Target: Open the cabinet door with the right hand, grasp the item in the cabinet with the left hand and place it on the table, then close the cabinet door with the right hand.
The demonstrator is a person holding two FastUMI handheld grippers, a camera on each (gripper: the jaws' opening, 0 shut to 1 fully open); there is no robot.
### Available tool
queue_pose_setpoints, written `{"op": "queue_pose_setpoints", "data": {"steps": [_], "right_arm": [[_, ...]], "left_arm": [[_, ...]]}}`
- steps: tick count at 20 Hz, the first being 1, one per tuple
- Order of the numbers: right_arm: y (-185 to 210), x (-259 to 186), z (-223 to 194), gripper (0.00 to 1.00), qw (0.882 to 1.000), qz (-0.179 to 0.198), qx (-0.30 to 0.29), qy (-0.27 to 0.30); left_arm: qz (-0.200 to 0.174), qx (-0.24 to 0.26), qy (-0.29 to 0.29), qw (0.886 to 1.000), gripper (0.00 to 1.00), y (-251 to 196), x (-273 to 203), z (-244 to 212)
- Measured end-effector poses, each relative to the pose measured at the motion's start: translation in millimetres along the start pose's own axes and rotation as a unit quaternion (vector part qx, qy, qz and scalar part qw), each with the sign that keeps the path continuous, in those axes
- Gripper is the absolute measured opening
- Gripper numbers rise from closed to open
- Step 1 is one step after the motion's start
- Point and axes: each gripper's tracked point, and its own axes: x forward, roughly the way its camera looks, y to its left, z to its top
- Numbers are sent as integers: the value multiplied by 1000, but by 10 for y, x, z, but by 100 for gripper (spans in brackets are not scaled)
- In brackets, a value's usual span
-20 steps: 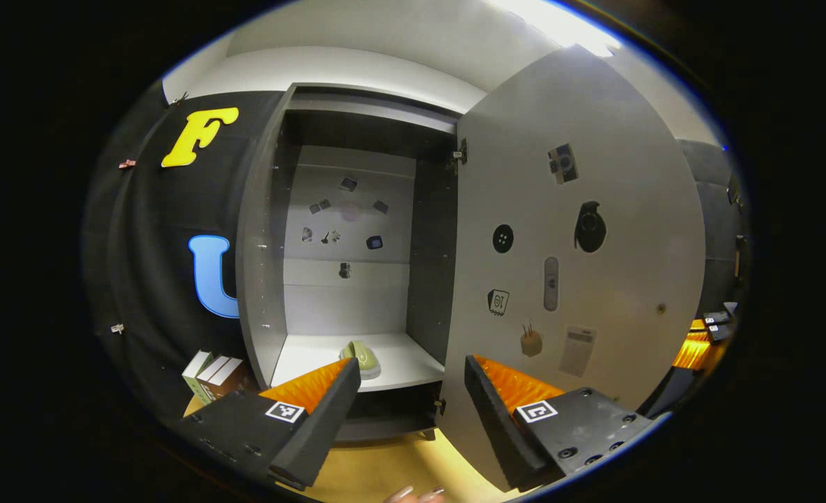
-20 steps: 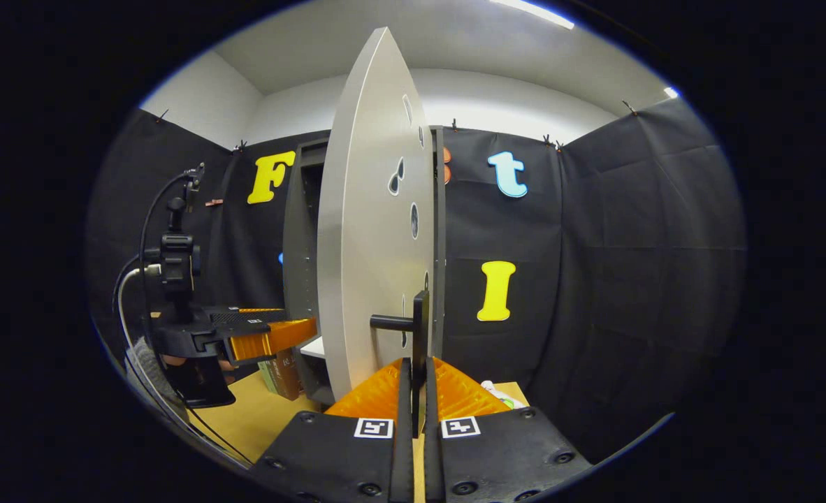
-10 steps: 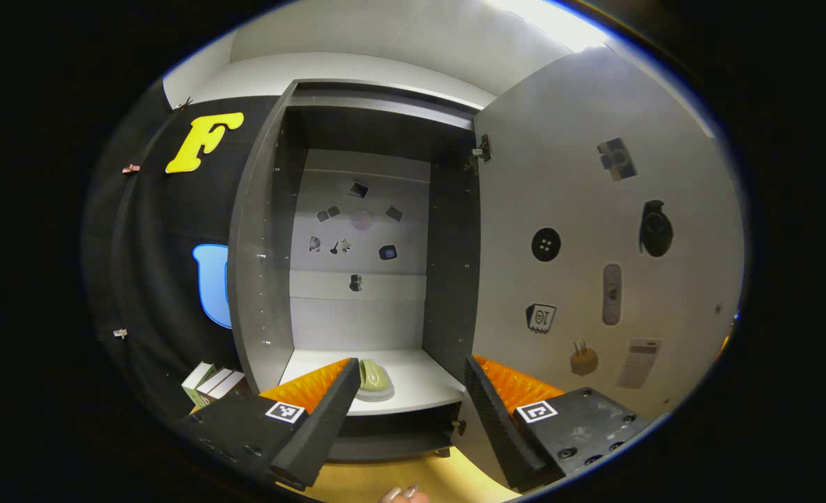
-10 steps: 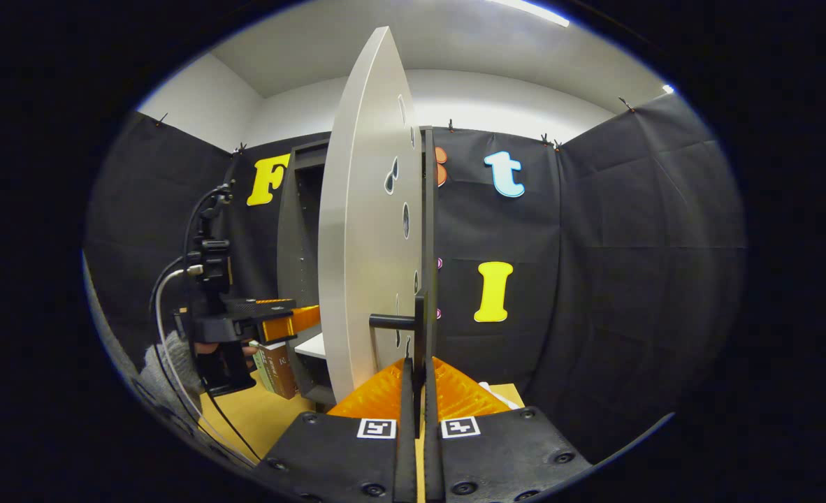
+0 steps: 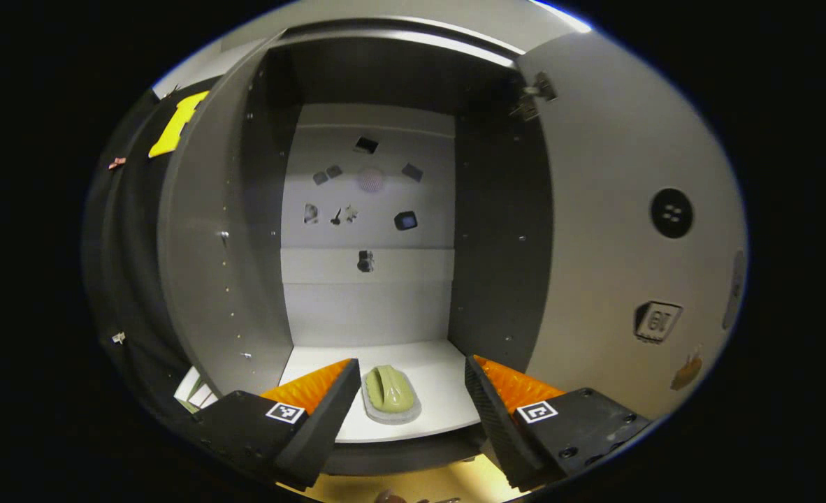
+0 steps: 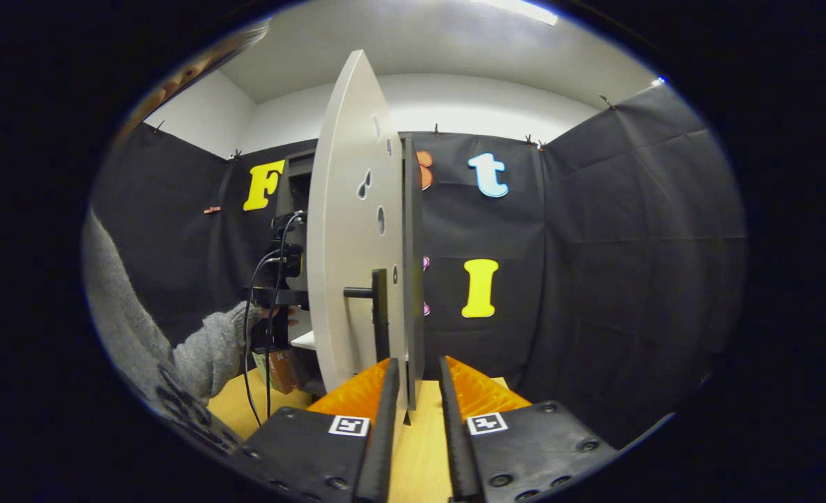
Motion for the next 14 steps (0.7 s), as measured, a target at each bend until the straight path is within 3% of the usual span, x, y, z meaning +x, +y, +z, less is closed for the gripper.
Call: {"op": "queue_pose_setpoints", "data": {"steps": [4, 9, 11, 14], "right_arm": [[-704, 33, -31, 92, 995, -102, -11, -12], [-1346, 133, -416, 98, 981, -189, -23, 27], [-1419, 236, -532, 98, 979, -196, -36, 41], [-1429, 380, -626, 98, 980, -190, -34, 51]], "left_arm": [[2, -4, 45, 999, 94, 88, 523, -98], [2, -35, 107, 994, 92, 143, 1050, -370], [15, -31, 134, 990, 86, 202, 1182, -537], [29, -33, 173, 984, 69, 293, 1307, -788]]}}
